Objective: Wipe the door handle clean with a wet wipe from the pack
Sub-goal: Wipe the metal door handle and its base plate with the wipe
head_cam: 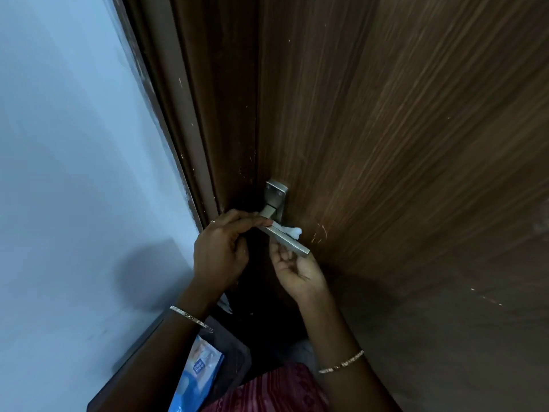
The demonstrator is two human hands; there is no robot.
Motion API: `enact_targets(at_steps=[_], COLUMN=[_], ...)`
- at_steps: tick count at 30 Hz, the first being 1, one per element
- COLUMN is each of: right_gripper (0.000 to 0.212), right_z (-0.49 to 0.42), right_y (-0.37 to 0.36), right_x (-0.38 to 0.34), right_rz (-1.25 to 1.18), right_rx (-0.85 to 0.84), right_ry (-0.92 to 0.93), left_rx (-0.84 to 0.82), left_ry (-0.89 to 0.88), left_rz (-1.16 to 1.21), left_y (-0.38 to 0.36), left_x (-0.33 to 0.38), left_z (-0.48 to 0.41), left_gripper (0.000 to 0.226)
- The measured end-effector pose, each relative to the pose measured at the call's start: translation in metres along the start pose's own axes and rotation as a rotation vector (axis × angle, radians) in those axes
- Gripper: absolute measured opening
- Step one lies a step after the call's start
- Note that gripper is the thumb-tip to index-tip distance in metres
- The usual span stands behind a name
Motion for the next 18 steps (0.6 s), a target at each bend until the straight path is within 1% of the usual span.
enact_targets(at_steps=[1,3,4,6,7,9,10,11,13,14,15,17,18], right_gripper=[0.015,0.012,0.010,0.009,0.012,0.029,0.034,0.031,0.020,0.019,0.023,0.040,0.044], right_z=[0.004,0.017,0.020,0.028,0.031,0.038,0.039,0.038,0.034,0.031,0.025,0.017,0.015], right_y=[0.001,-0.001,0.000,0.002,0.004,0.005,0.003,0.000,-0.010,-0.015,-0.020,-0.028,-0.030], right_x=[-0.002,-0.006,-0.009,-0.010,-0.009,-0.004,-0.002,0.001,0.008,0.012,0.015,0.023,0.026], right_rz=[-0.048,-0.066,-0.053,0.060,0.152,0.272,0.289,0.294,0.259,0.226,0.188,0.101,0.071], right_rx=[-0.013,0.003,0.020,0.040,0.035,-0.005,-0.025,-0.038,-0.037,-0.033,-0.032,-0.035,-0.040], right_ry=[0.009,0.025,0.038,0.055,0.058,0.026,-0.004,-0.022,-0.038,-0.050,-0.063,-0.097,-0.099], left_rx=[0.002,0.005,0.005,0.000,0.000,0.005,0.007,0.009,0.016,0.020,0.020,0.009,0.002], left_ry=[-0.003,-0.005,-0.003,-0.004,-0.012,-0.029,-0.037,-0.042,-0.033,-0.021,-0.008,0.020,0.032], left_rz=[0.004,0.019,0.027,0.039,0.044,0.049,0.052,0.055,0.083,0.095,0.101,0.093,0.081], left_y=[0.000,0.000,0.000,0.000,0.001,0.003,0.005,0.006,0.008,0.009,0.010,0.012,0.012], left_x=[0.000,-0.001,-0.001,-0.001,-0.001,0.000,0.000,0.001,0.002,0.003,0.004,0.003,0.002], left_z=[0.000,0.000,0.000,-0.001,-0.001,-0.001,-0.001,0.000,0.002,0.002,0.003,0.003,0.004], left_gripper=[0.064,0.063,0.062,0.062,0.062,0.063,0.064,0.064,0.066,0.067,0.065,0.059,0.059])
Point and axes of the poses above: each hand's wrist, its own z-axis away from the middle knuckle, its own y-axis out of the back of the hand, x = y × z, the point moved 3 cm from there along -z, towards the middle knuckle, and after that the axes turned 13 degrees about -y, right-handed, at the moved point
